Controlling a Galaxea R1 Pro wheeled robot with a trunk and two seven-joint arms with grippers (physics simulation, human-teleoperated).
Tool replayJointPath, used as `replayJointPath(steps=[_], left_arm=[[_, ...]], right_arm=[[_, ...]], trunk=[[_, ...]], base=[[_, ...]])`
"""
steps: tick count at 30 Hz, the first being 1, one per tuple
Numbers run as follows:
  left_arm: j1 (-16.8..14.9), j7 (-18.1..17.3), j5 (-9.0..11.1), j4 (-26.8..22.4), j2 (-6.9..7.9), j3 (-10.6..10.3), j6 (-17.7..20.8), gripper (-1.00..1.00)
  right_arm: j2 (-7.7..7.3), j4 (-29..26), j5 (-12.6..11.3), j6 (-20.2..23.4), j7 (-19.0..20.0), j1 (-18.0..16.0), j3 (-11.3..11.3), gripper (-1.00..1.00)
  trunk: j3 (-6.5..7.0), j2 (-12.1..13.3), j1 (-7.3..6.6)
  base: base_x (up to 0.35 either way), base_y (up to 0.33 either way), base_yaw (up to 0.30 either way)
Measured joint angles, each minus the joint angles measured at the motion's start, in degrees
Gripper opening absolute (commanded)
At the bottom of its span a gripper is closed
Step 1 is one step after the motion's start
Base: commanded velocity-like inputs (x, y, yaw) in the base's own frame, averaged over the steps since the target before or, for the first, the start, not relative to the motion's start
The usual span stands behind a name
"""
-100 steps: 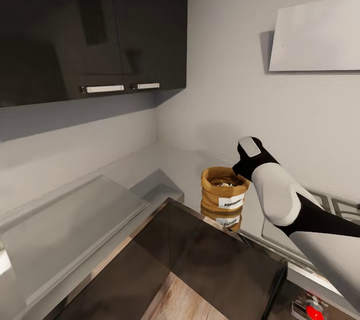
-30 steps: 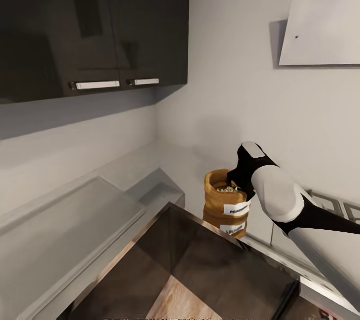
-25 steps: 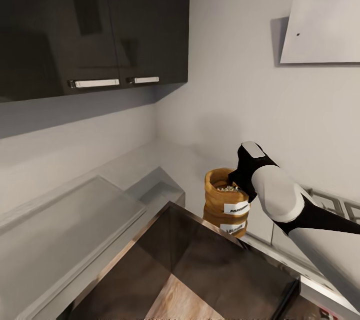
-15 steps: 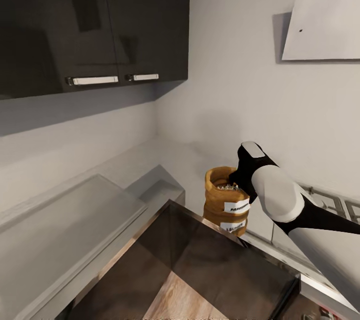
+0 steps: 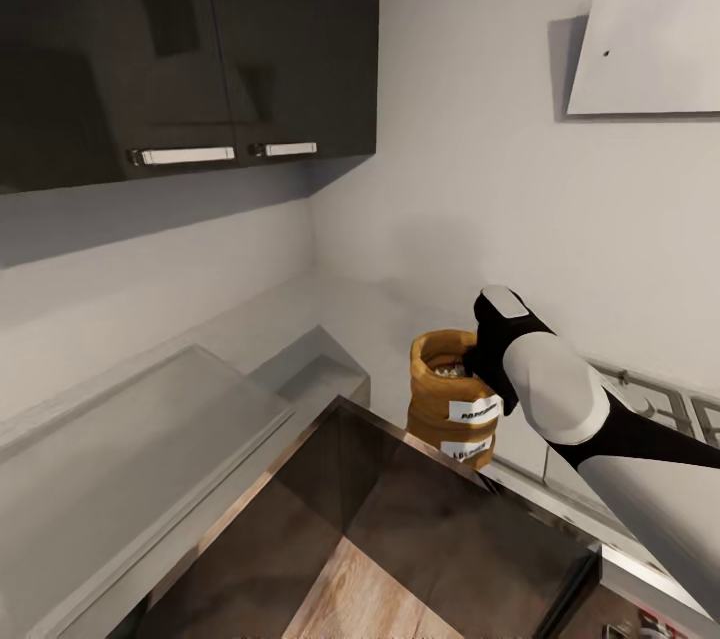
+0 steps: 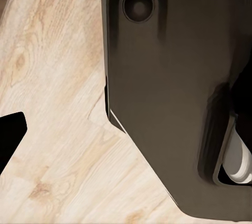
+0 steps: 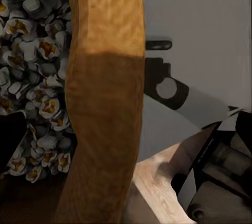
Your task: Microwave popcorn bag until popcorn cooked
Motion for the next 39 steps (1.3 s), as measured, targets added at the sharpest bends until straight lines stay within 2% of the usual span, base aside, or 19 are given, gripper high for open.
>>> replayJointPath(steps=[10,11,26,39], left_arm=[[0.00,0.00,0.02,-0.01,0.00,0.00,0.00,1.00],[0.00,0.00,0.00,-0.01,0.00,0.00,-0.01,1.00],[0.00,0.00,0.02,-0.01,0.00,0.00,0.01,1.00],[0.00,0.00,0.01,-0.01,0.00,0.00,-0.01,1.00]], right_arm=[[-0.02,0.28,-0.04,-1.04,-0.49,0.02,-0.03,1.00],[-0.02,0.30,-0.05,-1.01,-0.49,0.02,-0.03,-1.00],[-0.02,0.31,-0.07,-0.97,-0.48,0.02,-0.08,-1.00],[-0.02,0.28,-0.24,-0.88,-0.72,0.02,-0.29,-1.00]], trunk=[[0.00,0.00,0.00],[0.00,0.00,0.00],[0.03,0.00,0.00],[1.18,0.00,0.00]], base=[[0.000,0.000,0.000],[0.000,0.000,0.000],[0.000,0.000,0.000],[0.000,0.000,0.000]])
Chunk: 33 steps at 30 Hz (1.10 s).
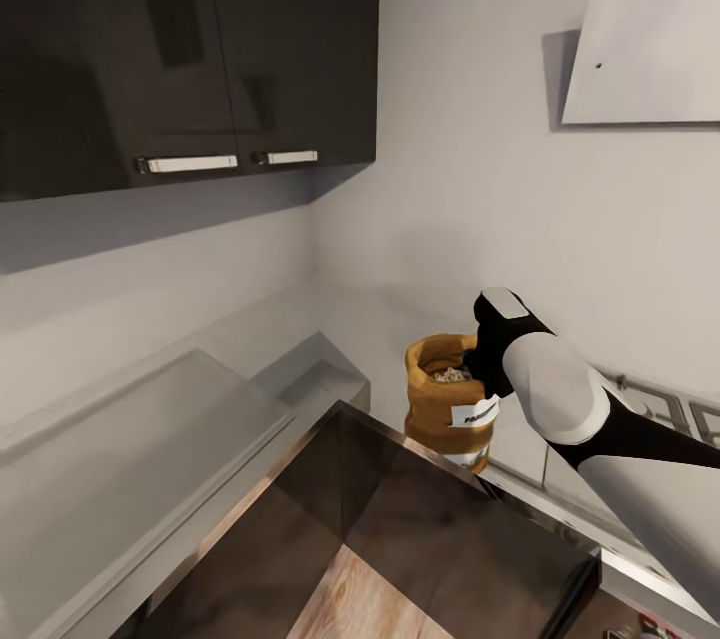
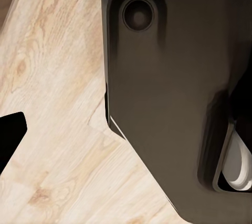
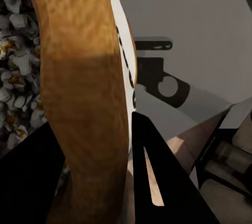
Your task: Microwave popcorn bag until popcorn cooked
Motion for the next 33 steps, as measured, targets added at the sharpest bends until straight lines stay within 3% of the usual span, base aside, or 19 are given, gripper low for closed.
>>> replayJointPath(steps=[11,15,33], left_arm=[[0.00,0.00,-0.01,0.02,-0.29,-0.04,0.02,1.00],[0.01,0.00,-0.01,0.09,-1.14,-0.08,0.02,1.00],[-0.01,0.00,-0.01,0.08,-1.23,-0.08,0.02,1.00]], right_arm=[[0.00,0.00,-0.14,0.09,-0.01,0.00,-1.15,-1.00],[0.00,0.00,-0.15,0.14,-0.01,0.00,-2.98,-1.00],[-0.08,-0.35,-0.17,0.20,0.01,0.00,-3.32,-1.00]], trunk=[[1.04,0.00,0.01],[1.42,0.00,0.04],[3.12,0.00,0.03]], base=[[-0.019,0.000,0.000],[-0.258,0.000,0.000],[-0.293,0.000,0.000]])
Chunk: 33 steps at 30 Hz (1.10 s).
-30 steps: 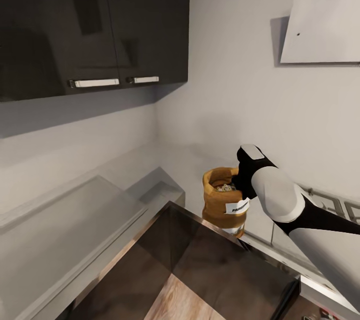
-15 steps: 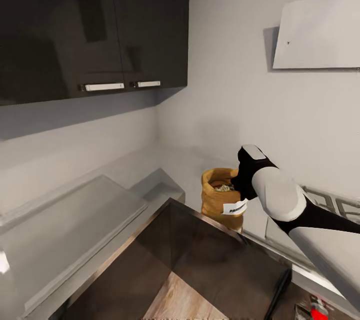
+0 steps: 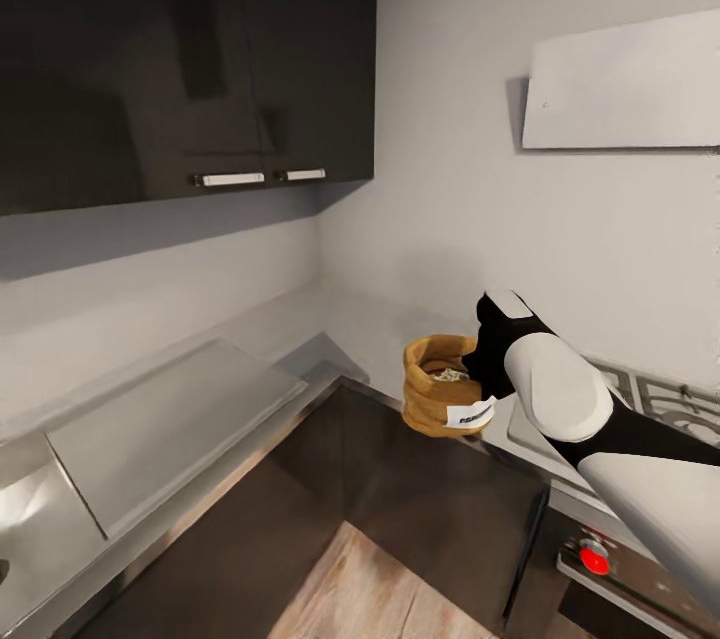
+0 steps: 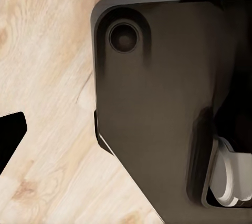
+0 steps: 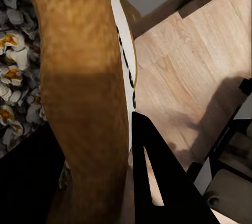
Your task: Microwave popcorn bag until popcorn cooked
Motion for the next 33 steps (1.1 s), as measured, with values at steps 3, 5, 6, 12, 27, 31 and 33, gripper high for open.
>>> replayJointPath(steps=[3,5,6,12,27,31,33], left_arm=[[0.00,0.00,0.01,0.00,0.00,0.00,0.00,1.00],[0.02,0.00,0.00,0.00,0.00,0.00,0.00,1.00],[0.01,0.00,0.00,0.00,0.00,0.00,0.00,1.00],[0.01,0.00,0.00,-0.01,0.00,0.02,0.00,1.00],[0.01,0.00,0.00,0.00,0.00,0.01,0.00,1.00],[-0.01,0.00,0.00,0.00,-0.01,0.04,0.00,1.00],[0.00,0.00,0.00,0.01,-0.01,0.04,0.00,1.00]], right_arm=[[0.01,0.00,0.00,-0.09,0.04,0.00,0.00,-1.00],[-0.01,0.00,-0.01,-0.11,0.06,0.00,0.01,-1.00],[-0.01,0.00,-0.02,-0.11,0.06,0.01,0.00,-1.00],[-0.01,0.00,-0.02,-0.14,0.06,0.00,0.07,-1.00],[-0.01,0.00,-0.01,-0.13,0.06,0.01,0.16,-1.00],[0.00,-0.01,-0.04,-0.15,0.04,0.01,0.14,-1.00],[0.00,-0.01,-0.04,-0.18,0.03,0.01,0.15,-1.00]], trunk=[[0.28,0.00,-0.02],[0.47,0.00,-0.03],[0.57,0.01,-0.03],[1.11,0.01,-0.03],[1.93,0.01,-0.03],[2.01,0.01,-0.03],[2.08,0.01,-0.03]], base=[[-0.046,0.000,0.000],[-0.008,0.000,0.000],[-0.003,0.000,0.000],[0.000,0.000,0.000],[0.000,0.000,-0.002],[0.000,0.000,-0.182],[0.000,0.000,-0.256]])
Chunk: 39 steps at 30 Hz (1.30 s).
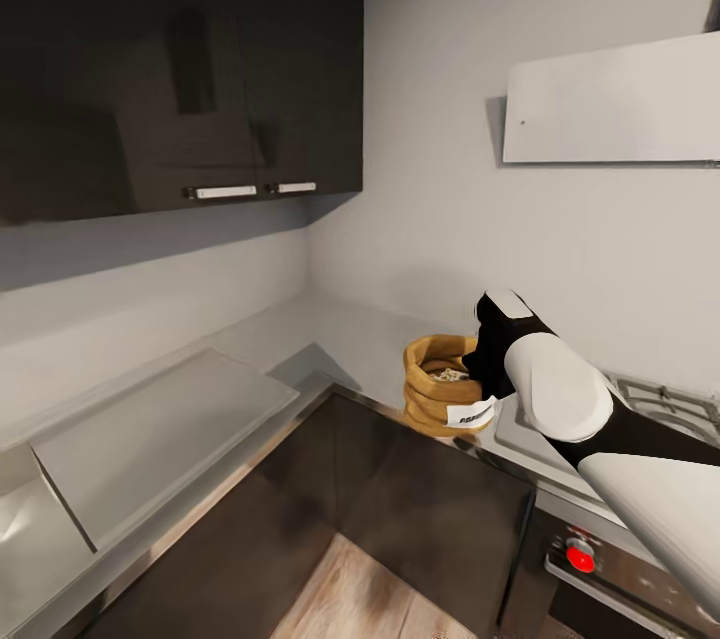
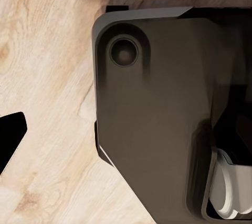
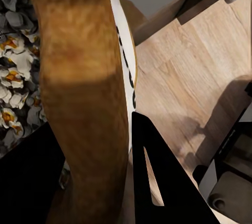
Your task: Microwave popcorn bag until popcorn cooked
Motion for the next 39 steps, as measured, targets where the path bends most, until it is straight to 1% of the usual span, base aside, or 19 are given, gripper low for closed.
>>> replayJointPath(steps=[39], left_arm=[[0.02,0.00,0.00,0.00,0.00,-0.04,0.00,1.00]], right_arm=[[-0.02,0.00,0.00,0.05,0.01,0.00,0.02,-1.00]], trunk=[[1.31,0.00,0.00]], base=[[0.000,0.000,-0.266]])
